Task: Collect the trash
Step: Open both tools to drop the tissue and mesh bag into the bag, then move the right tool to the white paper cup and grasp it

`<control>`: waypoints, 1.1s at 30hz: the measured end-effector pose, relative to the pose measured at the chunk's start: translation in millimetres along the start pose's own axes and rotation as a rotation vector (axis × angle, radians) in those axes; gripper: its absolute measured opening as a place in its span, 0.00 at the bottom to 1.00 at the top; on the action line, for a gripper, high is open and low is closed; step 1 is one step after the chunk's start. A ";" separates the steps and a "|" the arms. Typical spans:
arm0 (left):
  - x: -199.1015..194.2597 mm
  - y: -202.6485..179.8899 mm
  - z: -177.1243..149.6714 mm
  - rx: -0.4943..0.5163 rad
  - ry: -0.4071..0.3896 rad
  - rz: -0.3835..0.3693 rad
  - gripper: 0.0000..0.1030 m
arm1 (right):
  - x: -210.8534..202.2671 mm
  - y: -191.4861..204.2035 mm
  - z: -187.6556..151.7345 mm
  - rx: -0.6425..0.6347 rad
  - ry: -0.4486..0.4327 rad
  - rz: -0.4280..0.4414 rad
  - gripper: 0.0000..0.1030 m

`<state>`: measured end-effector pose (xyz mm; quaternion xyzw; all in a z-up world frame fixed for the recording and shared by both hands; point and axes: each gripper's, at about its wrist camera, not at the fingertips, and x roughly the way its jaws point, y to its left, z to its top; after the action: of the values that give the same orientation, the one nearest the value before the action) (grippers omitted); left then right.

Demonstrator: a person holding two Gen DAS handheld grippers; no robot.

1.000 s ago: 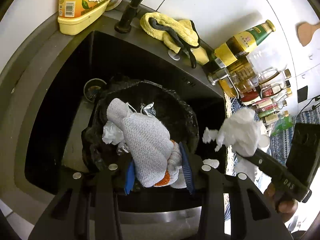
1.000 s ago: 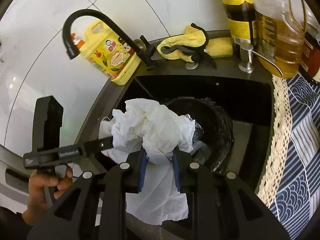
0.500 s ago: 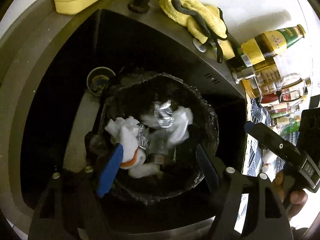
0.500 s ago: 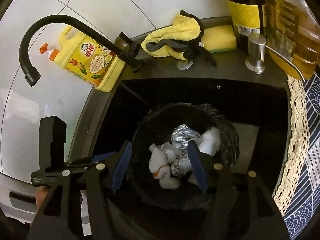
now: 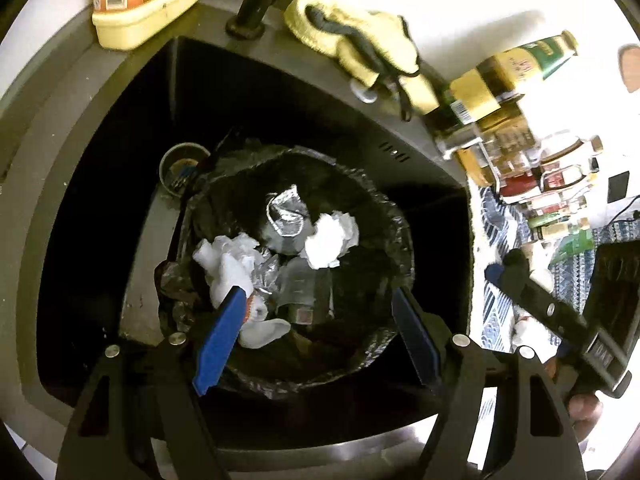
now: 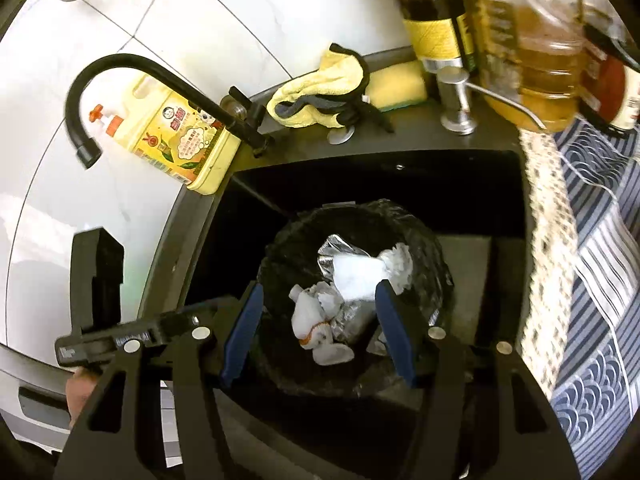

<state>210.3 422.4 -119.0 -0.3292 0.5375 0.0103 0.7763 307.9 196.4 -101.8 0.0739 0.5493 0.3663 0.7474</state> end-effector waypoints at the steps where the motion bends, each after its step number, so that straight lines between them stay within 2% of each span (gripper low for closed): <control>1: -3.5 -2.2 -1.9 0.003 -0.009 -0.007 0.71 | -6.6 0.5 -4.7 -0.006 -0.007 -0.008 0.57; 4: -11.1 -9.0 -7.5 0.021 -0.020 -0.007 0.71 | -27.7 -3.7 -17.5 -0.008 -0.055 -0.045 0.57; 6: -14.8 -13.1 -11.3 0.033 -0.023 -0.003 0.72 | -38.5 -10.8 -25.3 0.010 -0.068 -0.058 0.59; 7: -16.3 -14.8 -13.4 0.037 -0.025 -0.001 0.76 | -44.0 -15.0 -29.2 0.019 -0.075 -0.066 0.59; 12: -15.0 -22.6 -24.8 0.055 -0.024 -0.009 0.76 | -69.4 -27.9 -43.4 -0.003 -0.111 -0.139 0.61; 14: -10.0 -24.9 -28.5 0.054 -0.017 -0.022 0.76 | -81.4 -31.2 -48.8 -0.033 -0.128 -0.185 0.61; 19: 7.0 -39.8 -38.5 0.043 0.034 -0.060 0.76 | -126.4 -51.5 -61.1 -0.061 -0.166 -0.371 0.61; 25: 10.3 -70.8 -45.9 0.090 0.013 -0.061 0.76 | -172.3 -95.1 -61.9 -0.086 -0.177 -0.514 0.61; 26: 10.9 -74.2 -47.2 0.087 0.002 -0.060 0.76 | -175.1 -102.2 -60.7 -0.099 -0.177 -0.533 0.61; 28: 15.6 -79.9 -51.7 0.065 -0.018 -0.047 0.76 | -177.8 -118.0 -57.0 -0.165 -0.165 -0.631 0.64; 29: 18.6 -81.8 -53.1 0.052 -0.022 -0.044 0.76 | -178.3 -122.9 -55.6 -0.197 -0.160 -0.639 0.67; 33: 24.9 -97.2 -69.2 -0.025 -0.077 -0.034 0.76 | -168.7 -150.4 -49.7 -0.372 -0.110 -0.666 0.69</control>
<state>199.4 301.7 -105.6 -0.3474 0.5014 0.0165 0.7922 313.0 -32.6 -68.8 -0.2259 0.4266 0.1922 0.8544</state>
